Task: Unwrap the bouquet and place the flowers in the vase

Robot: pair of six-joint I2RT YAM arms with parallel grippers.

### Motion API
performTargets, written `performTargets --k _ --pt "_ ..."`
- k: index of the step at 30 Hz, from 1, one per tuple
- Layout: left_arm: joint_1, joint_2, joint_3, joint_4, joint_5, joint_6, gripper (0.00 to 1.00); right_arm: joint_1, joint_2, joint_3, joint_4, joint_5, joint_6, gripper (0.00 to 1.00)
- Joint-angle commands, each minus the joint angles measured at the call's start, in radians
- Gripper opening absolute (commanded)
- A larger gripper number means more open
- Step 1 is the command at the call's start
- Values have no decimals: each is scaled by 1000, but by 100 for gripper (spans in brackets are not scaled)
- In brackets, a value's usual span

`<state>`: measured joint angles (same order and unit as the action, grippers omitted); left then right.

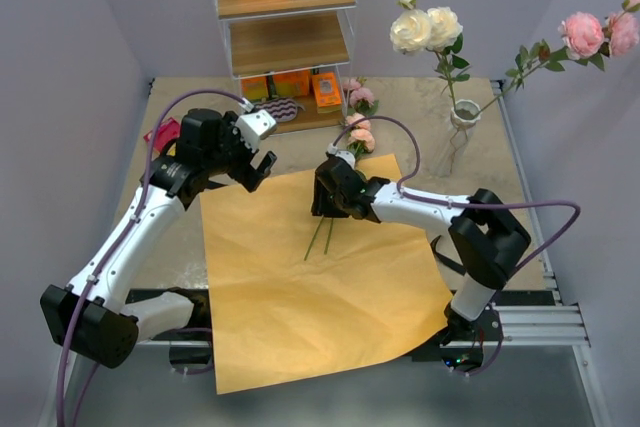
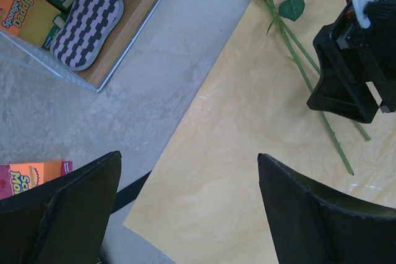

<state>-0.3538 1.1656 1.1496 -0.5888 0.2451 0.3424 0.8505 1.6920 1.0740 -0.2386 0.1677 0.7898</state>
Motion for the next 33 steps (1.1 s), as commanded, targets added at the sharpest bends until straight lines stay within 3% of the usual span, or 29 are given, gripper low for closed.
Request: performTargets --k 1,33 --pt "4 -27 -4 30 -10 18 96 -1 63 89 33 22 40 48" --pt "4 -64 -21 23 -21 46 95 -177 167 162 28 44 -3 57"
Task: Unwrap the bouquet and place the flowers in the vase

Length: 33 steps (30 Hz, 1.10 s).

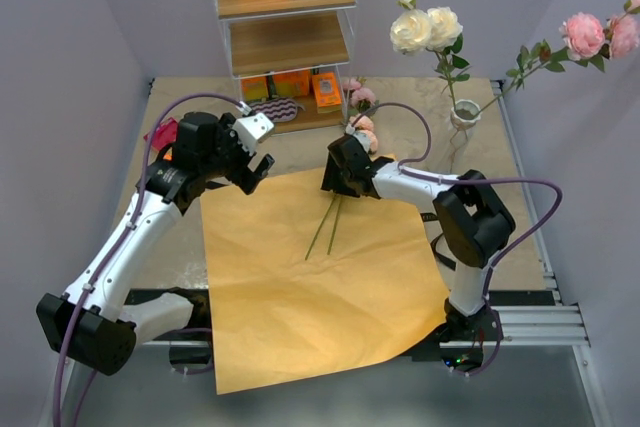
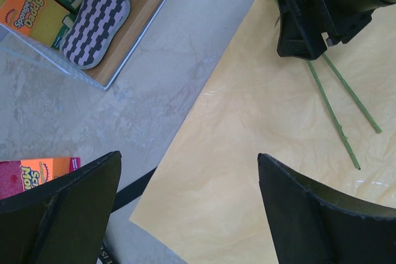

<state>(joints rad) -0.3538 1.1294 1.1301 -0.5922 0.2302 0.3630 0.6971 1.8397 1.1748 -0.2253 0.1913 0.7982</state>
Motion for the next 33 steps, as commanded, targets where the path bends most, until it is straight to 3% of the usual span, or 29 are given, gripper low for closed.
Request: performTargets --k 1,12,19,27,31,33 --pt "4 -29 -1 26 -8 27 95 -27 36 68 15 20 -11 57" --pt "4 -29 -6 32 -9 36 96 -27 107 134 4 106 -8 53" --pt "4 -17 -6 37 1 31 95 -18 95 105 29 200 26 38" --pt "4 -20 -3 28 4 30 95 -5 96 88 58 231 36 10" --pt "4 -26 -3 23 3 31 95 1 38 51 102 238 29 0" --pt "4 -26 -3 19 4 33 95 13 -19 14 194 260 -20 0"
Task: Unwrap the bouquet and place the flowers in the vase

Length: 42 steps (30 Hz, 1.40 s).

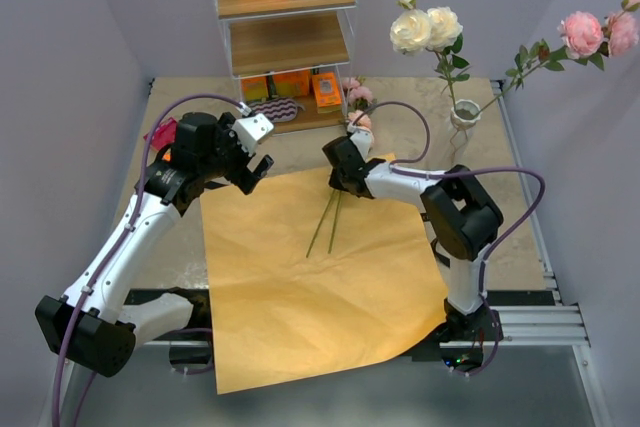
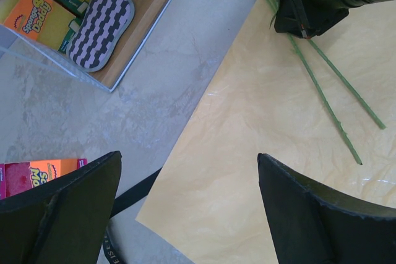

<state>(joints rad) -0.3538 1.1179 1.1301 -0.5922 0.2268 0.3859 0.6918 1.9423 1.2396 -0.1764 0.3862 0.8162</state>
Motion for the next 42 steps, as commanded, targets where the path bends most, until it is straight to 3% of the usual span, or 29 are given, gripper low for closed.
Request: performTargets --k 1,10,19,22,28,40,41,42 --pt "4 -15 -4 19 8 10 95 34 -155 -86 172 81 -61 0" --pt "4 -18 -10 19 16 5 95 61 -506 -225 405 37 -334 0" --pt "4 -23 -16 19 22 5 95 61 -661 -328 247 103 -377 0" --pt "4 -24 -18 14 23 7 94 63 -680 -347 109 140 -338 0" --pt "4 -27 -24 20 31 7 94 61 -663 -405 -66 221 -261 0" --pt "4 -27 -12 20 40 4 94 61 -298 -266 -213 135 -167 0" --pt "4 -26 -12 20 40 4 94 61 -287 -256 -222 129 -166 7" --pt "4 -27 -10 20 40 4 94 61 -269 -232 -228 129 -166 22"
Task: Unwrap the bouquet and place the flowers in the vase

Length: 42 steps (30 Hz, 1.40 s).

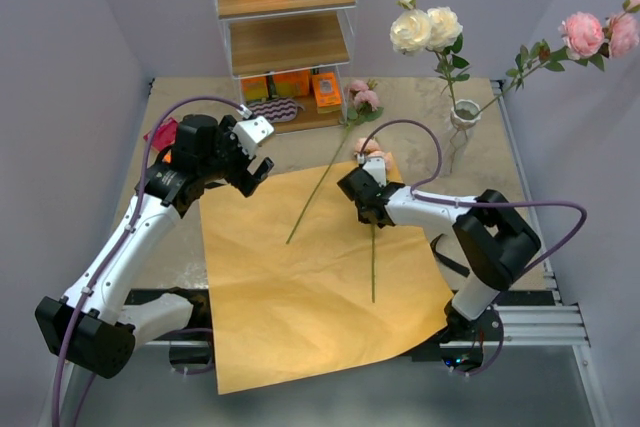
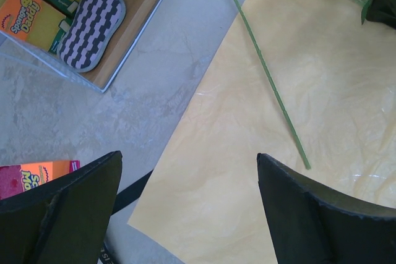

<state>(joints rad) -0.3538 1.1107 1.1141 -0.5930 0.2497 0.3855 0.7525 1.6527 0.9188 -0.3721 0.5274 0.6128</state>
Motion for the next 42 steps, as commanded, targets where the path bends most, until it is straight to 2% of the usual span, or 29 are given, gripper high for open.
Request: performTargets --k 1,2,3,7,19,22,26,27,29,34,36,40,42 --pt "4 -20 6 21 17 6 94 1 25 98 -36 -12 33 28" --pt "4 -20 7 21 17 6 94 -2 27 109 -44 -4 25 34" --pt "4 -20 9 19 17 6 94 -11 32 127 -48 -3 21 44" --pt "4 -18 12 16 19 6 94 -61 42 157 -50 -1 2 54" --pt "4 -20 27 7 11 12 94 -113 163 210 7 -49 -48 52" --pt "4 -20 29 5 6 15 94 -116 170 207 15 -61 -50 43" --pt "4 -20 27 1 6 16 94 -117 138 203 24 -67 -44 19" --pt "4 -20 26 1 8 16 94 -117 99 200 28 -69 -44 9" --pt "4 -17 26 1 8 12 94 -117 46 198 41 -67 -51 1" --pt "4 -3 49 -4 13 6 94 -116 -155 221 21 -76 -137 0" --pt "4 8 58 -16 2 1 93 -113 -238 209 53 -142 -200 0" --pt "4 17 69 -8 -15 -5 93 -87 -537 125 273 -280 -446 0" --pt "4 12 73 16 -23 -14 93 -84 -617 117 338 -352 -519 0"
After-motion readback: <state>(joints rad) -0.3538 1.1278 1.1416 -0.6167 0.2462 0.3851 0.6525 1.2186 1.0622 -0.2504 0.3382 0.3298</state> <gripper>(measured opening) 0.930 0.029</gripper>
